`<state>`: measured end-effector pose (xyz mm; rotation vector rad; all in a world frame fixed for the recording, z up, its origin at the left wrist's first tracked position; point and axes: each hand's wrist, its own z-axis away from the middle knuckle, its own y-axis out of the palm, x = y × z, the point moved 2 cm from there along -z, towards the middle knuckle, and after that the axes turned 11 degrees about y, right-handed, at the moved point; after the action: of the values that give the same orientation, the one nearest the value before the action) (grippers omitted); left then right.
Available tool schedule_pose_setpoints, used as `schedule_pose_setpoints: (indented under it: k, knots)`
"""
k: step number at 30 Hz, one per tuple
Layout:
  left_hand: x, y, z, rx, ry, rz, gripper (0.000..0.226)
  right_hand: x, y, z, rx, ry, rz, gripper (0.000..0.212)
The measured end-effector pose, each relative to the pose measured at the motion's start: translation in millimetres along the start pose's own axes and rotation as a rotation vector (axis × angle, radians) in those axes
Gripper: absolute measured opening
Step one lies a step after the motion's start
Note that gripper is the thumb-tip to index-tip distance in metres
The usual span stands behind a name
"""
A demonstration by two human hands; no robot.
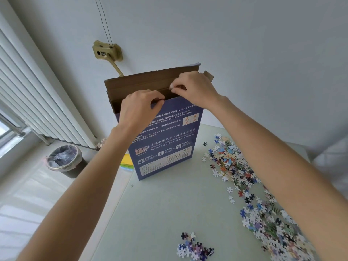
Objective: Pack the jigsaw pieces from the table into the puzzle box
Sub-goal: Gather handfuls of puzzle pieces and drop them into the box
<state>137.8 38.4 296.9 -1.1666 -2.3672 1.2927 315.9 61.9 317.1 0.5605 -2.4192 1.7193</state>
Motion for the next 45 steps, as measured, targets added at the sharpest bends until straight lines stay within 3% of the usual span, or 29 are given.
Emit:
schedule_pose_setpoints:
  k: [9, 13, 16, 21, 26, 29, 33, 45]
  knots:
    - [-8.7, -9.5, 6.9, -0.091, 0.059, -0.024, 0.024, 9.2, -8.7, 21.2, -0.128, 0.026, -0.139, 0.022]
    - [-41.2, -14.7, 24.9, -0.231, 0.128, 0.089, 0.024, -0.3, -12.8, 90.6, -0.235, 0.007, 0.025, 0.028]
    - [-68.6, 0.4, 49.5, -0.258, 0.194, 0.196, 0.022, -17.3, -4.6, 157.9, -0.198, 0.037, 0.11, 0.024]
    - [-111.9, 69.3, 91.0, -0.047, 0.172, 0.449, 0.022, -68.2, 20.0, 273.3, 0.0, 0.295, 0.068, 0.022]
    - [-139.2, 155.3, 103.9, 0.382, -0.167, 0.775, 0.025, -131.0, 34.1, 351.1, 0.179, 0.574, -0.017, 0.027]
    - [-143.3, 202.5, 99.0, 0.535, -0.217, 0.73, 0.033, -162.2, 38.0, 370.8, 0.231, 0.641, -0.027, 0.029]
    - [-139.8, 265.0, 93.3, 0.612, -0.34, 0.564, 0.044, -217.9, 47.4, 372.4, 0.3, 0.669, -0.051, 0.035]
    - [-107.5, 386.4, 74.1, 0.66, -0.368, 0.226, 0.085, -375.6, 118.2, 292.4, 0.258, 0.864, -0.087, 0.058]
